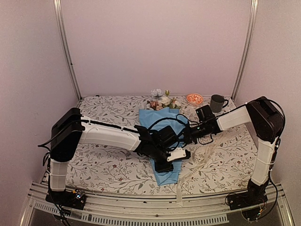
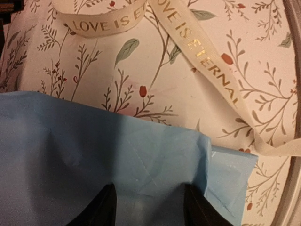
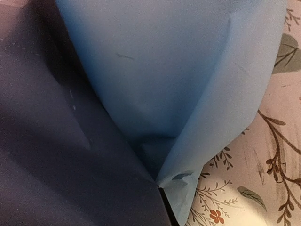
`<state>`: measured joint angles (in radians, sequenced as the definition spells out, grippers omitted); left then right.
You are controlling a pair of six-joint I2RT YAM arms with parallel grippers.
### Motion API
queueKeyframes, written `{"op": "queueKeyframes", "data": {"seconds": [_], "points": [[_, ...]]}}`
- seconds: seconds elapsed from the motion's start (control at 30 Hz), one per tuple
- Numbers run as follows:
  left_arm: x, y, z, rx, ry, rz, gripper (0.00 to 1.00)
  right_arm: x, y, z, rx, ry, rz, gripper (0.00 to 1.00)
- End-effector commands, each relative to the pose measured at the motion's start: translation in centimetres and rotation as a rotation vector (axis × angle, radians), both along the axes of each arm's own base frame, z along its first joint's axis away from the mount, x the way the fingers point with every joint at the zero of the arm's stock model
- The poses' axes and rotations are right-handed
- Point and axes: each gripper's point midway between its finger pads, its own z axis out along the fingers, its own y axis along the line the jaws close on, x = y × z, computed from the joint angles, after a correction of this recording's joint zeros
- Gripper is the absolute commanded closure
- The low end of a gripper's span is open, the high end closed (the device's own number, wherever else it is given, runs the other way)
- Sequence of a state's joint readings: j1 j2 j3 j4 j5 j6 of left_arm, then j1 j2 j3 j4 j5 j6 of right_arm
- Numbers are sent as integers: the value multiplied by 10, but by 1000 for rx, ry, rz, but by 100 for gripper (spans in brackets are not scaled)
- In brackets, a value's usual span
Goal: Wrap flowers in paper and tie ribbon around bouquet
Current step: Move the ribbon to the center of the board.
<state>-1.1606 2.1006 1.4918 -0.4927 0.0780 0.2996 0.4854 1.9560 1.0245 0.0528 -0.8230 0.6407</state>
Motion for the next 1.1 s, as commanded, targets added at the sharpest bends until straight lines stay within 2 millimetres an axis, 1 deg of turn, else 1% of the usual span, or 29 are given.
{"op": "queueKeyframes", "data": {"seconds": [0.0,0.03,0.1,0.17,0.23,0.27,0.3,0.37,0.5,0.57,0.63,0.7,0.73,0.77,0.9,0.93,1.0,1.03,1.07], "points": [[-39,-53,74,-245,35,-36,45,0,5,-2,17,6,25,100],[-52,-63,83,-274,49,-59,41,0,5,-2,15,6,28,100],[-69,-74,81,-264,76,-73,36,0,5,0,12,3,31,100],[-73,-75,54,-167,107,-36,35,0,5,-1,5,-1,34,100],[-69,-69,25,-46,127,28,36,-1,4,-2,-4,-2,36,100],[-65,-66,15,-3,124,60,37,-1,3,-2,-7,-5,38,100],[-63,-63,5,33,122,83,37,-1,3,-3,-10,-5,38,100],[-58,-57,-7,86,111,127,37,-2,3,-5,-13,-4,44,100],[-44,-52,-16,146,57,200,35,-3,2,-6,-17,-7,50,100],[-37,-50,-17,160,29,226,33,-3,2,-5,-17,-8,54,100],[-32,-47,-21,184,12,248,32,-3,2,-5,-20,-9,56,100],[-33,-42,-28,213,18,252,32,-4,2,-5,-23,-10,58,100],[-36,-40,-29,222,27,252,34,-3,2,-3,-25,-13,59,100],[-37,-38,-30,231,34,250,40,-3,2,-3,-26,-13,59,100],[-56,-25,-34,267,118,218,66,0,2,3,-36,-18,56,100],[-59,-20,-37,277,133,213,75,2,3,6,-40,-20,54,100],[-64,-14,-38,274,150,207,95,4,2,9,-51,-14,50,100],[-66,-11,-37,264,157,203,100,5,3,12,-51,-12,51,100],[-70,-8,-34,248,166,197,100,5,4,16,-44,-10,54,100]]}}
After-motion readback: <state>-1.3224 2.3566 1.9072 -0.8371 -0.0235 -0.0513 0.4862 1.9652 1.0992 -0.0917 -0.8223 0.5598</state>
